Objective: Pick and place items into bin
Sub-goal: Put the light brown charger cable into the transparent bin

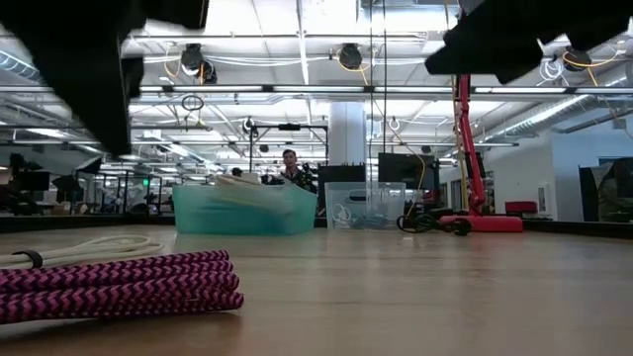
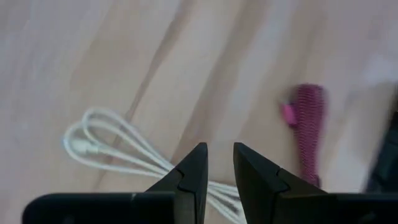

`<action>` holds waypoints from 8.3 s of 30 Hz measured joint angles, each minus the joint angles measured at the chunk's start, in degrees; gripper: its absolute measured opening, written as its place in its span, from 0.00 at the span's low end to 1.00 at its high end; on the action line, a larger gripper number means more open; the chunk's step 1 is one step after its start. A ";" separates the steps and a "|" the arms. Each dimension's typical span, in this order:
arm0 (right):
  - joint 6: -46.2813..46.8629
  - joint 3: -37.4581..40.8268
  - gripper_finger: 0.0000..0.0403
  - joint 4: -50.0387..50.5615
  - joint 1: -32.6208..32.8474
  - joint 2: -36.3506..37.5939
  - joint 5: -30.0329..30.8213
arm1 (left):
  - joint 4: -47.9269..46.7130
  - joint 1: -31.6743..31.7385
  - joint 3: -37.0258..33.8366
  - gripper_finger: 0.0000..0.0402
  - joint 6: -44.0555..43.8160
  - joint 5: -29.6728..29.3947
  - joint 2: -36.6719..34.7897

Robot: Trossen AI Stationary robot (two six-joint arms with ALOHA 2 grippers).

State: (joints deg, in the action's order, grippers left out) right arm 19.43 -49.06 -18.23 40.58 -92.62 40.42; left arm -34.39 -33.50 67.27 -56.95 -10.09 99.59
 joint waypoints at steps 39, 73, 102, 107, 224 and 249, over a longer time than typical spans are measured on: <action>1.92 2.82 0.42 -3.33 2.64 0.64 0.35 | -55.35 -3.27 44.23 0.20 -25.32 4.15 27.31; 1.54 2.82 0.42 -3.33 1.40 0.61 0.05 | -26.20 -1.38 35.05 0.20 -20.77 1.57 22.91; 1.89 2.82 0.42 -2.85 1.51 0.61 0.03 | -15.29 -2.18 35.05 0.00 -6.92 12.75 20.69; 1.93 2.82 0.42 -2.67 1.51 0.59 0.03 | -47.64 -6.03 35.07 0.00 -21.41 9.95 14.76; 2.40 3.78 0.42 -3.81 1.12 0.59 0.27 | -34.02 15.17 28.62 0.01 -4.76 -6.24 6.41; 24.53 3.81 0.42 19.43 -2.03 0.59 8.92 | 23.61 60.48 29.21 0.00 17.18 39.02 19.01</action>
State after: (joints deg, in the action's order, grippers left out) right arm 43.96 -45.25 1.19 38.54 -92.03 49.34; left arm -10.78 26.98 96.49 -39.77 28.93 118.60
